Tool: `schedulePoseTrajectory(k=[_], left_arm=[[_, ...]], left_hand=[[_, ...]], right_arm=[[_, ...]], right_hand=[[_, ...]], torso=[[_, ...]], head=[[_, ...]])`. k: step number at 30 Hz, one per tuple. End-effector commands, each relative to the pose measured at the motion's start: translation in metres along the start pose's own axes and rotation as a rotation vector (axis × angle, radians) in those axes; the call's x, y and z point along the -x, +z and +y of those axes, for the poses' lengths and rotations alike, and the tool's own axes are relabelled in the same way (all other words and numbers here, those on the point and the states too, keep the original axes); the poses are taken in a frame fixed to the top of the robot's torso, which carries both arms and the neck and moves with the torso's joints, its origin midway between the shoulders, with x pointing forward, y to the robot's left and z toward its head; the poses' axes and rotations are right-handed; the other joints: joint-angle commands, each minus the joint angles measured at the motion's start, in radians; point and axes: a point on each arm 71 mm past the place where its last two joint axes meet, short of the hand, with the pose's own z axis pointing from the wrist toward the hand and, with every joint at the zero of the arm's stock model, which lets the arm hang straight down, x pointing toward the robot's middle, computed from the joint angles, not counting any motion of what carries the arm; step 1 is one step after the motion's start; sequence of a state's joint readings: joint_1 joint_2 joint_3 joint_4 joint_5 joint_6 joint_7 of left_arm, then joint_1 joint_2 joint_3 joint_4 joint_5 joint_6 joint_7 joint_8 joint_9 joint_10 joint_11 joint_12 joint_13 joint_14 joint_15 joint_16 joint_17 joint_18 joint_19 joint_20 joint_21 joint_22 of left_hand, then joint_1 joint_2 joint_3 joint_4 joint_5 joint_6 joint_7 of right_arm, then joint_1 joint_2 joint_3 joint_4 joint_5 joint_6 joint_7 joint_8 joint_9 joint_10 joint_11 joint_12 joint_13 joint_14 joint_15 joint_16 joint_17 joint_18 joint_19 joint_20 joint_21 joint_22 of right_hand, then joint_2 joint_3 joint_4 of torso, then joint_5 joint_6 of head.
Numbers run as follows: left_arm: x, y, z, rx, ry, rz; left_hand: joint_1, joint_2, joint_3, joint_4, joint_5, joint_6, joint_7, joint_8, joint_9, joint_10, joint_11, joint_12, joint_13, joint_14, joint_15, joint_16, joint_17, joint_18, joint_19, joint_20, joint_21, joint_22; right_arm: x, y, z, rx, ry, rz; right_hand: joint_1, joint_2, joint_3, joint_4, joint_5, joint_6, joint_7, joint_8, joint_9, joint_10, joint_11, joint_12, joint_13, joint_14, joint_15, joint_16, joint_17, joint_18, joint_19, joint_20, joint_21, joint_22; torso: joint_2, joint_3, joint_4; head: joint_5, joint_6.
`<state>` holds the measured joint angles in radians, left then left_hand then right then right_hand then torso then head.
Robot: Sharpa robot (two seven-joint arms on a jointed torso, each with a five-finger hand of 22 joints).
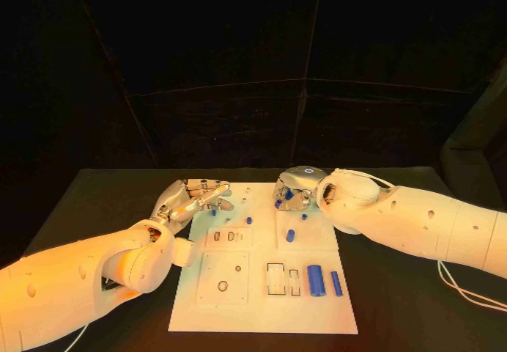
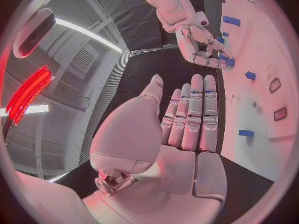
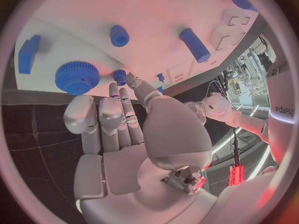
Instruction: Assemble the parts on the task board
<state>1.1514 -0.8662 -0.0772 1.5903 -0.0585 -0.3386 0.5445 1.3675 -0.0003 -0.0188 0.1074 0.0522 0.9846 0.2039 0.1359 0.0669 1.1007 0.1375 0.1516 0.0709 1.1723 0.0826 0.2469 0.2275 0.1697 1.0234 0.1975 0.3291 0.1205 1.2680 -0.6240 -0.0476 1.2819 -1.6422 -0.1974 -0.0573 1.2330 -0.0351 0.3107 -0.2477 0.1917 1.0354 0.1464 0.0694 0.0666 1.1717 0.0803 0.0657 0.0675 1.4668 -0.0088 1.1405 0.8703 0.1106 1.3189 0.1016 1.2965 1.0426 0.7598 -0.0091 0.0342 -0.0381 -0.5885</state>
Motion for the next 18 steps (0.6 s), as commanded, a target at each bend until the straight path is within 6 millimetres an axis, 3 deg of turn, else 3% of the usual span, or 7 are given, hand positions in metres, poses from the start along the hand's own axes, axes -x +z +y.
schedulePoseTrajectory(k=[1,6,18], left_arm=[[-0.0019,-0.0005,-0.0016,-0.005,-0.005,0.022],[-0.0017,-0.0008,-0.0017,-0.002,-0.006,0.023],[-0.0018,-0.001,-0.0016,0.0,-0.009,0.029]], left_hand=[[-0.01,0.004,-0.001,-0.006,-0.002,-0.002,0.005,-0.005,-0.001,-0.002,0.009,-0.003,-0.002,-0.001,0.008,-0.005,0.002,0.013,0.009,0.001,-0.007,-0.001],[-0.01,0.004,-0.002,-0.007,-0.002,-0.002,0.006,-0.006,-0.001,-0.002,0.01,-0.004,-0.002,-0.001,0.008,-0.006,0.002,0.013,0.009,0.001,-0.007,-0.002],[-0.011,0.005,-0.002,-0.008,-0.002,-0.003,0.007,-0.007,-0.001,-0.003,0.01,-0.006,-0.002,-0.002,0.009,-0.007,0.003,0.013,0.01,0.001,-0.008,-0.002]], right_arm=[[0.0004,0.0009,-0.0001,-0.005,-0.018,0.017],[-0.0014,0.0029,-0.0001,-0.013,-0.02,0.04],[-0.0032,0.0074,-0.0003,-0.021,-0.025,0.056]], right_hand=[[-0.003,0.002,0.013,0.003,-0.005,0.0,-0.001,-0.004,0.001,0.0,0.003,0.004,0.0,0.024,0.004,0.012,0.012,-0.009,0.008,-0.002,0.009,0.01],[0.004,0.015,0.051,0.009,-0.025,0.015,0.001,-0.001,0.002,0.01,0.002,0.004,0.0,0.022,0.004,0.034,0.029,-0.011,0.009,-0.001,0.026,0.03],[0.004,0.009,0.09,0.017,-0.035,0.027,0.002,-0.001,0.003,0.017,0.003,0.003,-0.001,0.016,0.005,0.048,0.034,-0.011,0.003,0.001,0.038,0.039]], torso=[[0.003,0.0002,-0.0014],[0.005,0.0005,-0.0007],[0.005,0.0009,-0.0009]], head=[[0.001,-0.001],[0.001,-0.006],[0.0,-0.012]])
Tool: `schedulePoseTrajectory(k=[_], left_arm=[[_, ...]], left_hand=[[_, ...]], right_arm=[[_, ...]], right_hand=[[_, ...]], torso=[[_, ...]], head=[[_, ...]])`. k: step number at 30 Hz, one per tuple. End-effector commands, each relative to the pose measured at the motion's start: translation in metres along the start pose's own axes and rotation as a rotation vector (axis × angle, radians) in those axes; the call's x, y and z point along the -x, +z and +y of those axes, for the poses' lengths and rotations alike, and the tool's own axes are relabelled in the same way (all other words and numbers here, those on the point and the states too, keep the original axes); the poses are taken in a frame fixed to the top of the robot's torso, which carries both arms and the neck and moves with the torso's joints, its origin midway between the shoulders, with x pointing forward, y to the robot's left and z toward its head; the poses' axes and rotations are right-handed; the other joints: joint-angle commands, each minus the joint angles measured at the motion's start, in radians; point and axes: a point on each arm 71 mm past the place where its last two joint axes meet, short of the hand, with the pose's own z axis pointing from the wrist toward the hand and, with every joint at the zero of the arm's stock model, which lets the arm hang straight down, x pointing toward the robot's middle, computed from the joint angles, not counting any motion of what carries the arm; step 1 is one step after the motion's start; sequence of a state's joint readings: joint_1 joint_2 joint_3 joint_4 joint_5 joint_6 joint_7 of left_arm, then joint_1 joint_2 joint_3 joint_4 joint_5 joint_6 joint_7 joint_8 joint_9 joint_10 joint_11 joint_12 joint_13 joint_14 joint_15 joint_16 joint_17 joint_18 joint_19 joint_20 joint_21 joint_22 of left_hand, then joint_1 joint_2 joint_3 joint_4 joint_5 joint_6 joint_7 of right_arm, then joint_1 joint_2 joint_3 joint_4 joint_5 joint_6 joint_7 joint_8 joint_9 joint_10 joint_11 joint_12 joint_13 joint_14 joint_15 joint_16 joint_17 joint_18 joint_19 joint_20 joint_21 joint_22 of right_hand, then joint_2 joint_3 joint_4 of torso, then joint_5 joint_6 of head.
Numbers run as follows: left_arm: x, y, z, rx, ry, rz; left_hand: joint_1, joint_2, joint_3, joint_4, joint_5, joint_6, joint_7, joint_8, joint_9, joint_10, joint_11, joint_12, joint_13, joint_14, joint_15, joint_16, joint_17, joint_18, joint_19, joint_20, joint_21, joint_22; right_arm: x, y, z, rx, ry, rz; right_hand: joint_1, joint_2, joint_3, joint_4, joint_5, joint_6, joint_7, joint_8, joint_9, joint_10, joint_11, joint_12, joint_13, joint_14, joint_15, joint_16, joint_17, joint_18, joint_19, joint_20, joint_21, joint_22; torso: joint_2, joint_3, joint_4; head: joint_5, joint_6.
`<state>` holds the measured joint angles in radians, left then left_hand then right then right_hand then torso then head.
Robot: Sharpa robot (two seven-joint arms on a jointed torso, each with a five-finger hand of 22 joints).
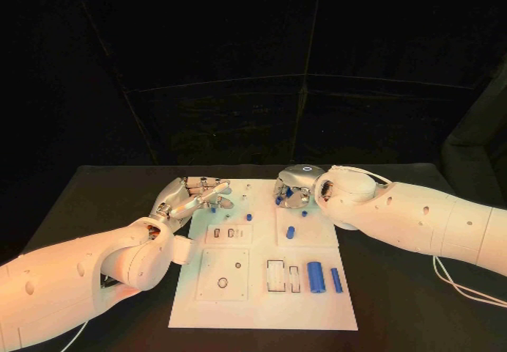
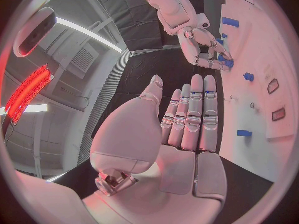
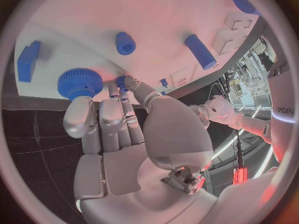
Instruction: Assemble the parts on the task board
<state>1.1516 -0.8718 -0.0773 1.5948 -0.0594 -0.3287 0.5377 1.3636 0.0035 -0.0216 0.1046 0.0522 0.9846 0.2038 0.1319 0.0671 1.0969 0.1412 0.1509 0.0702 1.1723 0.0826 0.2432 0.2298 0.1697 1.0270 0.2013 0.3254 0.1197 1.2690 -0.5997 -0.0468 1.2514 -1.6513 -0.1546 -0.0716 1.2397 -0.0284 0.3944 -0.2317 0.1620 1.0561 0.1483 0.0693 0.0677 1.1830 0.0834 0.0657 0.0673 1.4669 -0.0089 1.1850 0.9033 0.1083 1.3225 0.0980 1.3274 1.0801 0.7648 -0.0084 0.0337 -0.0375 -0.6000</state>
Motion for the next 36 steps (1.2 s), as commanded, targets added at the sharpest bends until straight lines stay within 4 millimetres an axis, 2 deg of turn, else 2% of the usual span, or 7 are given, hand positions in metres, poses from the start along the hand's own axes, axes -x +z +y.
schedulePoseTrajectory(k=[1,10,13,17,24,33,36], left_arm=[[-0.002,0.0,-0.001,-0.007,-0.005,0.021],[-0.001,0.0,-0.001,-0.004,-0.005,0.021],[0.0,-0.001,-0.002,-0.004,-0.005,0.021],[0.001,-0.001,-0.002,-0.004,-0.006,0.021],[0.0,-0.001,-0.002,-0.004,-0.009,0.028],[-0.001,-0.002,-0.002,-0.003,-0.011,0.031],[-0.001,-0.002,-0.002,-0.003,-0.012,0.032]], left_hand=[[-0.007,0.001,0.001,-0.005,-0.002,-0.003,0.007,-0.003,-0.002,0.001,0.007,-0.005,-0.001,-0.002,0.009,-0.003,0.001,0.013,0.006,-0.002,-0.004,-0.002],[-0.007,0.003,0.001,-0.006,-0.002,-0.004,0.008,-0.006,-0.002,-0.001,0.008,-0.008,-0.001,-0.002,0.01,-0.006,0.002,0.013,0.007,-0.002,-0.006,-0.003],[-0.007,0.003,0.001,-0.006,-0.002,-0.004,0.008,-0.006,-0.002,-0.001,0.008,-0.008,-0.001,-0.002,0.01,-0.006,0.002,0.013,0.007,-0.002,-0.006,-0.003],[-0.008,0.003,0.0,-0.008,-0.002,-0.005,0.008,-0.008,-0.002,-0.002,0.008,-0.01,-0.001,-0.003,0.01,-0.008,0.003,0.013,0.007,-0.001,-0.007,-0.004],[-0.008,0.004,-0.001,-0.01,-0.002,-0.005,0.009,-0.01,-0.002,-0.002,0.009,-0.013,-0.001,-0.006,0.012,-0.013,0.004,0.012,0.005,0.0,-0.009,-0.005],[-0.007,0.005,0.0,-0.012,-0.002,-0.004,0.008,-0.01,-0.001,-0.002,0.009,-0.014,-0.001,-0.007,0.012,-0.014,0.005,0.012,0.005,0.0,-0.01,-0.006],[-0.007,0.005,0.0,-0.012,-0.002,-0.004,0.008,-0.01,-0.001,-0.002,0.009,-0.014,-0.001,-0.007,0.012,-0.014,0.005,0.012,0.005,0.0,-0.01,-0.006]], right_arm=[[0.0,0.001,0.0,-0.002,-0.011,0.015],[0.008,-0.002,0.002,0.013,0.013,-0.1],[0.012,-0.004,0.004,0.018,0.028,-0.15],[0.016,-0.002,0.006,0.012,0.043,-0.196],[0.02,0.011,0.012,0.0,0.048,-0.238],[0.025,0.029,0.024,0.004,0.039,-0.262],[0.027,0.034,0.029,0.009,0.031,-0.27]], right_hand=[[-0.004,0.002,0.009,0.002,-0.006,0.008,0.0,0.0,0.002,0.007,-0.001,0.004,0.0,0.016,0.005,0.005,0.002,-0.009,-0.001,0.004,0.008,0.003],[0.002,0.016,0.053,0.026,-0.03,0.061,-0.011,0.016,0.009,0.054,-0.014,0.017,0.005,0.018,-0.005,0.035,0.03,-0.014,0.011,-0.003,0.033,0.037],[0.003,0.016,0.059,0.029,-0.032,0.064,-0.011,0.016,0.009,0.058,-0.015,0.017,0.005,0.018,-0.006,0.038,0.032,-0.015,0.011,-0.004,0.035,0.04],[0.0,0.011,0.063,0.033,-0.037,0.068,-0.01,0.015,0.009,0.06,-0.015,0.016,0.005,0.016,-0.006,0.034,0.023,-0.015,0.011,-0.005,0.037,0.042],[-0.001,0.005,0.071,0.039,-0.037,0.066,-0.009,0.01,0.008,0.054,-0.014,0.01,0.002,0.014,-0.005,0.035,0.022,-0.015,0.011,-0.005,0.039,0.044],[-0.003,0.002,0.077,0.043,-0.036,0.063,-0.007,0.006,0.006,0.049,-0.012,0.005,0.001,0.014,-0.003,0.037,0.023,-0.016,0.01,-0.004,0.04,0.045],[-0.003,-0.001,0.08,0.044,-0.036,0.061,-0.006,0.005,0.006,0.048,-0.011,0.004,0.001,0.013,-0.003,0.038,0.022,-0.016,0.009,-0.003,0.041,0.045]], torso=[[0.0,0.0002,-0.0003],[-0.001,0.0002,-0.0012],[-0.001,-0.001,-0.002],[0.001,0.0003,0.0005],[0.003,-0.0005,0.0027],[0.008,-0.0001,0.0009],[0.011,-0.0011,0.0034]], head=[[0.0,-0.001],[0.0,0.0],[0.003,0.002],[0.004,0.006],[0.003,0.01],[0.008,0.013],[0.006,0.012]])
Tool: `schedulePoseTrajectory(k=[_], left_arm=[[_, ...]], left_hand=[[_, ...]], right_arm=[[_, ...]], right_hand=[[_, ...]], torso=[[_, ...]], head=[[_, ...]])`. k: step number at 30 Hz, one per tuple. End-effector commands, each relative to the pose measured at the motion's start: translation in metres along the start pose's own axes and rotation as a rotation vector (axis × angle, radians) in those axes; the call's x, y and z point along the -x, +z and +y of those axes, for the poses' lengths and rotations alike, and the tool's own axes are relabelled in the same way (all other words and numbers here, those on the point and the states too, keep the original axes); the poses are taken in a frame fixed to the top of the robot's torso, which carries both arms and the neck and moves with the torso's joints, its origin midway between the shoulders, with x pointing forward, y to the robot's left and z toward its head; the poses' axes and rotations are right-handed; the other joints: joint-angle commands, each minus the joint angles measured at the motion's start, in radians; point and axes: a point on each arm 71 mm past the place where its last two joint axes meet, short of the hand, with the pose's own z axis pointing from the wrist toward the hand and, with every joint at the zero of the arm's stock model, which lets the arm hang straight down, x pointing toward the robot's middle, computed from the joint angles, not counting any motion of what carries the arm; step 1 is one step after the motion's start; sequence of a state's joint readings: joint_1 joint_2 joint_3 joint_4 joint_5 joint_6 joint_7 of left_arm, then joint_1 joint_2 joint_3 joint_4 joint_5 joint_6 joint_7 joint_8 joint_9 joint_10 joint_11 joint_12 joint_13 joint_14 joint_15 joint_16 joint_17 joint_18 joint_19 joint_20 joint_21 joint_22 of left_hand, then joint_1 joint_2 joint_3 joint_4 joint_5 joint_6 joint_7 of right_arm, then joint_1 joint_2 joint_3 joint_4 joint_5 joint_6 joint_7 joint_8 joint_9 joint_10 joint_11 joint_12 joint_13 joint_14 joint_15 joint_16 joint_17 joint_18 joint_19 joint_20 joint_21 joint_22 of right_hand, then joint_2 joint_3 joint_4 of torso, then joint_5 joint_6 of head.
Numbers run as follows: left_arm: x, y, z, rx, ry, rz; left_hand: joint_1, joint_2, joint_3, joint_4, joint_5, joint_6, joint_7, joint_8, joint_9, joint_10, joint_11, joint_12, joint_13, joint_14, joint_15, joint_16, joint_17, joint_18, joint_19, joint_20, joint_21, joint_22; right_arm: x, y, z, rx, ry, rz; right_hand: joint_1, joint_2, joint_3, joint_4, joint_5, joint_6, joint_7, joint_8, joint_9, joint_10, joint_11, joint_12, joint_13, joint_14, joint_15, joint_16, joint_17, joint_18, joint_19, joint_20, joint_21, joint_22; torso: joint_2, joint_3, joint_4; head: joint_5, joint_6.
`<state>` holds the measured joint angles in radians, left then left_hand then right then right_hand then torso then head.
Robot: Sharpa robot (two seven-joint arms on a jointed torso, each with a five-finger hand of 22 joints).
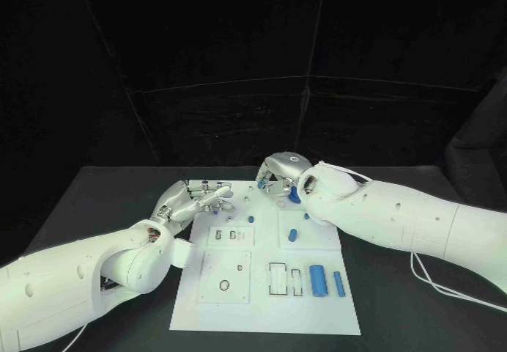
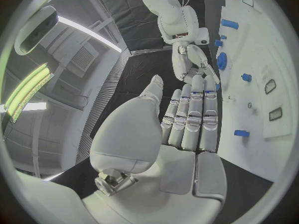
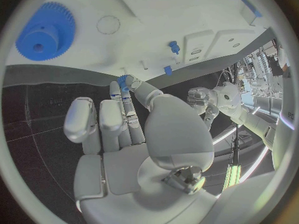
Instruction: Assemble the parts on the task board
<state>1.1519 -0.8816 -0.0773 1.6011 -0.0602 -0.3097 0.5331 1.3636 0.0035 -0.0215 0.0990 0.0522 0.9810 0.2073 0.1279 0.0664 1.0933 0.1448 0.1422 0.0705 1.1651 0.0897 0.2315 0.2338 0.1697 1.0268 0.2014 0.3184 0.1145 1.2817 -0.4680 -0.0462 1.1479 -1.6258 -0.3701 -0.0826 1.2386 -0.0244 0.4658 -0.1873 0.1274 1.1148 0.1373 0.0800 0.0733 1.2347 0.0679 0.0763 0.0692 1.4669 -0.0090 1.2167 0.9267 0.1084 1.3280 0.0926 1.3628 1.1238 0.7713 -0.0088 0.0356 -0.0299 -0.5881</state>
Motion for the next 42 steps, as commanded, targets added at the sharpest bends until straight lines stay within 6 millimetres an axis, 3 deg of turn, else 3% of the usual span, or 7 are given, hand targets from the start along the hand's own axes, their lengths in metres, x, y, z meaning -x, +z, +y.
schedulePoseTrajectory(k=[1,11,42], left_arm=[[-0.002,0.0,-0.002,-0.007,-0.004,0.019],[-0.002,0.0,-0.002,-0.007,-0.003,0.017],[-0.001,0.002,-0.003,-0.009,0.0,0.015]], left_hand=[[-0.007,0.005,0.0,-0.006,-0.002,0.0,0.005,-0.006,-0.001,0.002,0.005,-0.005,-0.001,0.0,0.005,-0.003,0.001,0.012,0.005,0.0,-0.003,-0.001],[-0.007,0.005,0.0,-0.006,-0.002,0.0,0.005,-0.006,-0.001,0.002,0.005,-0.005,-0.001,0.0,0.005,-0.003,0.001,0.012,0.005,0.0,-0.003,-0.001],[-0.007,0.006,0.0,-0.008,-0.002,0.001,0.005,-0.007,0.0,0.003,0.005,-0.006,-0.001,-0.001,0.005,-0.005,0.002,0.013,0.005,0.0,-0.005,-0.002]], right_arm=[[0.004,0.005,0.003,0.001,-0.008,-0.043],[0.0,0.017,0.01,0.0,-0.019,-0.018],[-0.011,0.031,0.016,-0.025,-0.048,0.086]], right_hand=[[-0.001,-0.005,0.009,0.0,-0.001,0.003,0.005,-0.006,0.0,-0.004,0.005,-0.007,-0.001,0.013,-0.003,0.006,-0.001,-0.016,0.004,0.002,0.005,0.001],[-0.003,-0.012,0.013,0.004,0.0,-0.001,0.007,-0.01,-0.001,-0.008,0.007,-0.009,-0.002,0.013,-0.001,0.008,-0.001,-0.016,0.003,0.004,0.007,0.003],[-0.011,-0.029,0.018,0.017,-0.012,-0.01,0.009,-0.016,-0.003,-0.021,0.011,-0.013,-0.003,0.009,0.003,0.006,-0.011,-0.014,-0.004,0.007,0.005,-0.003]], torso=[[0.005,-0.001,0.002],[0.01,-0.0031,0.0052],[0.011,-0.0028,0.0046]], head=[[-0.002,0.001],[0.0,0.003],[0.002,-0.003]])
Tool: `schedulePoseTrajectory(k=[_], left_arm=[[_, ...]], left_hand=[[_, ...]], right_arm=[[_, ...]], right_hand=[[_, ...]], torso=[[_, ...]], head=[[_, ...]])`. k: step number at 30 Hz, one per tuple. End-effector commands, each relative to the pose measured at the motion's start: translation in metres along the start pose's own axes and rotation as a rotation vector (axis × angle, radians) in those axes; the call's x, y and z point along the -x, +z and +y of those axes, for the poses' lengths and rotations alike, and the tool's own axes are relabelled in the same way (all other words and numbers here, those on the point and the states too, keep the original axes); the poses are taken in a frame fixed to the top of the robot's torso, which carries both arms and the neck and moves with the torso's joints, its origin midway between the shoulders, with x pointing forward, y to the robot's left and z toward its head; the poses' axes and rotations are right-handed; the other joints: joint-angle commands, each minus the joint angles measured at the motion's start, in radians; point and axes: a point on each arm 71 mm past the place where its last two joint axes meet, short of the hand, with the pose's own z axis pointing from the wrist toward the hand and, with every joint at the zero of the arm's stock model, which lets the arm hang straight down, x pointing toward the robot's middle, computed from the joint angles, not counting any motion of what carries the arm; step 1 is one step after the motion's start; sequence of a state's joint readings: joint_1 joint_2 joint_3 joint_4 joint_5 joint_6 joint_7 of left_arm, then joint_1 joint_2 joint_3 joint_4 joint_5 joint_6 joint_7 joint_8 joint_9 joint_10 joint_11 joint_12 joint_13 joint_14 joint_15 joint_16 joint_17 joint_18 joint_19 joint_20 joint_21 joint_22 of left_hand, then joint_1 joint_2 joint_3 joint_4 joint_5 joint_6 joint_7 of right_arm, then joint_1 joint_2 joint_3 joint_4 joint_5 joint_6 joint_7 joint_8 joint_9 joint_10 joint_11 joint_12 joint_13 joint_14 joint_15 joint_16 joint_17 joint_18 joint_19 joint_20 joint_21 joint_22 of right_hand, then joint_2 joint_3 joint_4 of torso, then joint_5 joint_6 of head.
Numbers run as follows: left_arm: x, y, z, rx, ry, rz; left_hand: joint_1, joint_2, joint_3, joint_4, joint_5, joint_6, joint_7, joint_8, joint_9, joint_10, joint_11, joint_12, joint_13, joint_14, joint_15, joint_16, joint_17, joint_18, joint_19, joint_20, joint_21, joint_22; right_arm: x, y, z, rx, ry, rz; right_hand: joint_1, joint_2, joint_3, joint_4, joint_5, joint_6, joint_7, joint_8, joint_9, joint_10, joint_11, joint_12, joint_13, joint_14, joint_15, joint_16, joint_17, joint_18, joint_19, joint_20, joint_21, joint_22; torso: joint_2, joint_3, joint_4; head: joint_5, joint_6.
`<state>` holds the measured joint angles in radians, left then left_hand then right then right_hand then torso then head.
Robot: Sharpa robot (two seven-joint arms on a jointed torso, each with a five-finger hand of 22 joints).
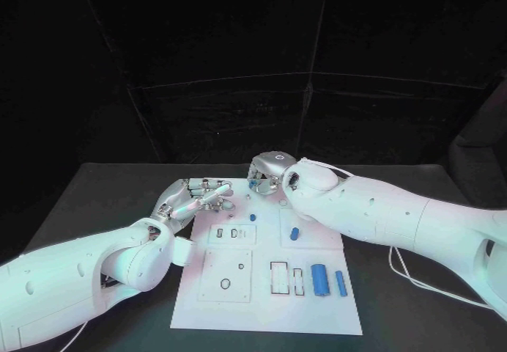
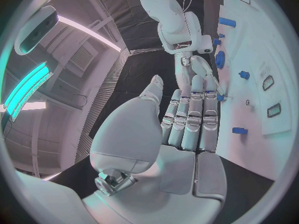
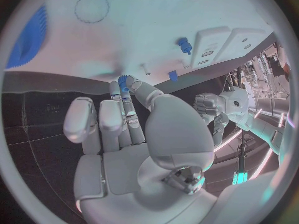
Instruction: Assemble the parts on the task board
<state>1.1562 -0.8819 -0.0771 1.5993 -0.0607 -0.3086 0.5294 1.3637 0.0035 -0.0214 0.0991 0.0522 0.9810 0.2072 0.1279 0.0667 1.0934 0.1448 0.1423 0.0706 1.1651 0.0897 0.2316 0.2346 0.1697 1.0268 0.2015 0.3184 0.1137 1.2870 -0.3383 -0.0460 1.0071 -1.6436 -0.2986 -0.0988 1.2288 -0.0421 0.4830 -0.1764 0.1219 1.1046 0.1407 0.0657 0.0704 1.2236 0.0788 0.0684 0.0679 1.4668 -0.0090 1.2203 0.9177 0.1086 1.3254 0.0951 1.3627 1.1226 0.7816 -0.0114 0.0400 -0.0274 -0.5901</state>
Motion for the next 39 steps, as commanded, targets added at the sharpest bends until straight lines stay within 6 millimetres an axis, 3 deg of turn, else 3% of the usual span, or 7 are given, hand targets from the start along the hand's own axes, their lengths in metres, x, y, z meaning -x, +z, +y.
schedulePoseTrajectory(k=[1,7,15,23,27,33,39], left_arm=[[-0.002,0.001,-0.002,-0.009,-0.002,0.015],[-0.001,0.001,-0.002,-0.009,-0.002,0.015],[0.003,0.0,-0.003,-0.011,0.003,0.009],[0.006,-0.001,-0.005,-0.012,0.002,0.011],[0.006,-0.001,-0.005,-0.011,0.001,0.012],[0.007,-0.001,-0.005,-0.009,0.001,0.012],[0.006,-0.001,-0.004,-0.009,-0.001,0.016]], left_hand=[[-0.007,0.006,-0.001,-0.008,-0.002,0.001,0.005,-0.007,0.0,0.003,0.005,-0.006,-0.001,-0.001,0.005,-0.005,0.001,0.012,0.005,0.0,-0.005,-0.001],[-0.007,0.007,-0.001,-0.008,-0.002,0.001,0.005,-0.007,0.0,0.003,0.005,-0.007,-0.001,-0.001,0.005,-0.006,0.001,0.013,0.005,0.0,-0.005,-0.001],[-0.007,0.009,0.0,-0.009,-0.002,0.002,0.004,-0.008,0.0,0.004,0.005,-0.008,-0.001,-0.002,0.005,-0.009,0.002,0.013,0.004,0.001,-0.007,-0.003],[0.0,0.017,0.003,-0.021,-0.002,0.016,-0.007,-0.007,0.001,0.02,-0.002,-0.009,0.001,-0.001,0.002,-0.018,0.008,0.014,0.005,0.0,-0.012,-0.007],[0.0,0.018,0.004,-0.022,-0.002,0.018,-0.008,-0.007,0.002,0.023,-0.003,-0.01,0.001,0.0,0.001,-0.019,0.009,0.014,0.006,-0.001,-0.012,-0.007],[0.0,0.019,0.004,-0.023,-0.002,0.02,-0.008,-0.007,0.002,0.025,-0.004,-0.01,0.001,0.002,0.001,-0.02,0.01,0.014,0.007,-0.001,-0.012,-0.008],[0.0,0.019,0.004,-0.023,-0.002,0.02,-0.008,-0.007,0.002,0.025,-0.004,-0.01,0.001,0.002,0.001,-0.02,0.01,0.014,0.007,-0.001,-0.012,-0.008]], right_arm=[[-0.001,0.001,-0.001,-0.007,-0.014,0.023],[0.0,0.001,-0.001,-0.006,-0.012,0.002],[0.007,-0.011,-0.007,0.002,0.001,-0.052],[0.021,-0.047,-0.04,-0.06,0.119,-0.065],[0.022,-0.068,-0.064,-0.137,0.219,-0.025],[0.02,-0.094,-0.094,-0.24,0.296,0.062],[0.018,-0.1,-0.104,-0.275,0.279,0.111]], right_hand=[[-0.003,-0.014,0.001,0.007,-0.007,-0.002,0.007,-0.002,-0.001,-0.012,0.001,-0.005,-0.002,0.008,0.004,0.001,-0.006,-0.014,-0.004,0.005,0.004,-0.004],[-0.017,-0.077,-0.049,0.035,-0.036,-0.166,0.021,-0.004,-0.006,-0.167,0.024,-0.001,-0.004,-0.049,0.027,-0.112,-0.179,0.023,-0.123,0.024,-0.097,-0.187],[-0.01,-0.104,-0.141,0.072,0.051,-0.186,0.023,-0.002,-0.003,-0.167,0.02,0.045,0.001,-0.028,0.02,-0.105,-0.174,0.018,-0.1,0.022,-0.094,-0.174],[0.017,-0.082,-0.168,0.103,0.103,-0.111,0.012,0.024,0.008,0.006,-0.009,0.153,0.037,0.009,-0.002,-0.02,-0.052,-0.01,-0.008,0.005,-0.013,-0.028],[0.02,-0.111,-0.196,0.106,0.108,-0.116,-0.007,0.017,0.003,0.156,-0.038,0.277,0.119,0.03,-0.026,0.05,0.057,-0.023,0.029,-0.017,0.024,0.036],[0.046,-0.101,-0.346,0.19,0.118,-0.177,-0.002,0.013,0.0,0.185,-0.023,1.083,0.992,0.056,-0.016,0.221,0.348,-0.052,0.1,-0.013,0.104,0.184],[0.089,-0.107,-0.413,0.269,0.112,-0.203,0.02,0.024,0.0,0.257,-0.004,1.371,1.338,0.063,0.006,0.26,0.418,-0.059,0.121,0.007,0.123,0.225]], torso=[[0.0,-0.0001,0.0001],[0.0,-0.0001,-0.0013],[-0.002,0.0013,-0.0034],[-0.009,0.0037,-0.015],[-0.012,0.0052,-0.0208],[-0.016,0.0059,-0.0264],[-0.014,0.0069,-0.0239]], head=[[0.001,-0.001],[0.002,0.0],[0.005,0.0],[0.006,0.002],[0.005,0.004],[0.002,0.005],[-0.001,0.006]])
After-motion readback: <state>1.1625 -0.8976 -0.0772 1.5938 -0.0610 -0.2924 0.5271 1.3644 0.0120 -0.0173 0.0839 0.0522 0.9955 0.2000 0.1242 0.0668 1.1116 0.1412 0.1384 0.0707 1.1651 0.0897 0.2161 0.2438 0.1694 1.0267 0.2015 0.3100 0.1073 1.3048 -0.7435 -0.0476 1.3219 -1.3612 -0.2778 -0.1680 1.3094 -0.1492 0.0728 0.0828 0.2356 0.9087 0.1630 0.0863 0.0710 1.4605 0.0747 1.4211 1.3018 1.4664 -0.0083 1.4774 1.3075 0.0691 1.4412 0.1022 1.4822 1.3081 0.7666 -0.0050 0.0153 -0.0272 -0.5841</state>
